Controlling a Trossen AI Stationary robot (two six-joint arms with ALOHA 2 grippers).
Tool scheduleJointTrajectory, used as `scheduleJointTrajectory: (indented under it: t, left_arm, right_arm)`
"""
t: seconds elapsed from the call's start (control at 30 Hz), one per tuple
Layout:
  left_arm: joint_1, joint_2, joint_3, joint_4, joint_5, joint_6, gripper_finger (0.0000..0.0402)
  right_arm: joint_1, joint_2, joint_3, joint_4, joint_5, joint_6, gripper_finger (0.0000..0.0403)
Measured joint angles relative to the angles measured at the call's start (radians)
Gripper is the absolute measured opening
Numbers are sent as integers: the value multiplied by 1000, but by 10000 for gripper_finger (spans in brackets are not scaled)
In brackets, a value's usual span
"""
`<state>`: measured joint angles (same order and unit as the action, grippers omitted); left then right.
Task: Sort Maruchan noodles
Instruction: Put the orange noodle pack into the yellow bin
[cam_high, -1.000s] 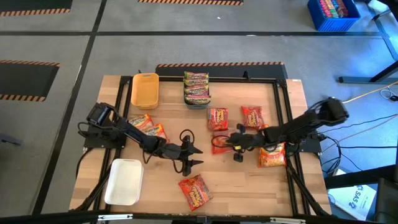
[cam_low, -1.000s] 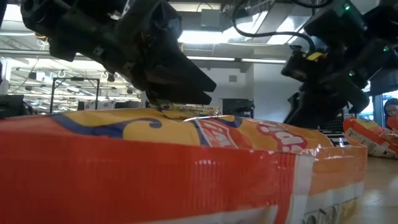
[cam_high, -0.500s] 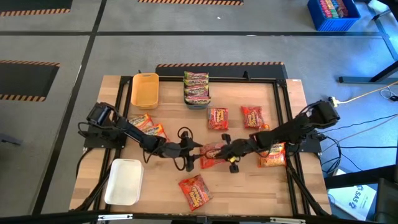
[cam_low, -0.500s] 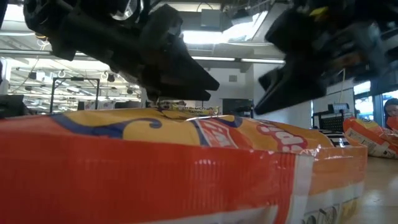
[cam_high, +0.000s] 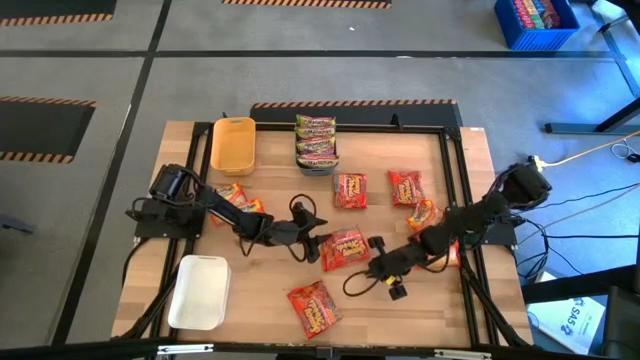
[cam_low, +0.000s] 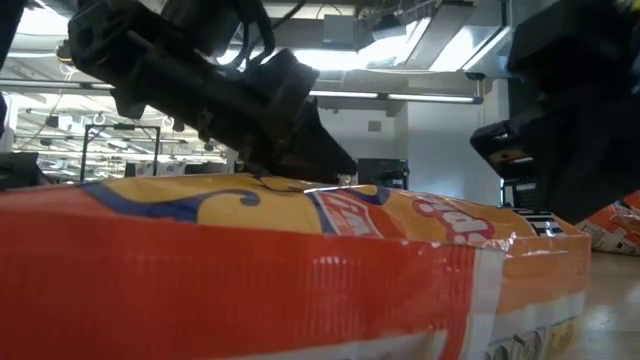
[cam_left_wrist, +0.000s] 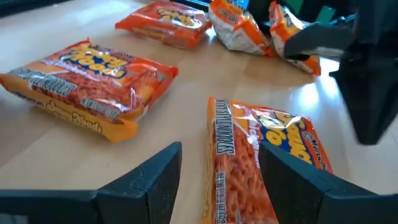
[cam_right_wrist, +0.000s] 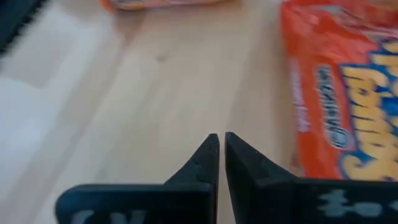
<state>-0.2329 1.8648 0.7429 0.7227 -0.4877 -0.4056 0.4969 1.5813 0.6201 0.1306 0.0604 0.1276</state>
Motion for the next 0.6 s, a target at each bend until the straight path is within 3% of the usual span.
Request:
scheduleJointTrajectory:
  t: [0.2,0.4,0.6]
  left_arm:
    - [-12,4,0,-60,79,-57,208]
    - [-81,4,-1,-173,141,-195,208]
    - [-159,4,-1,-58,179,-212,208]
  right_arm:
    - [-8,26,0,-52,172,1,11]
    - [-28,16,1,-100,444,-1,11]
    - [-79,12,1,-113,687,12,11]
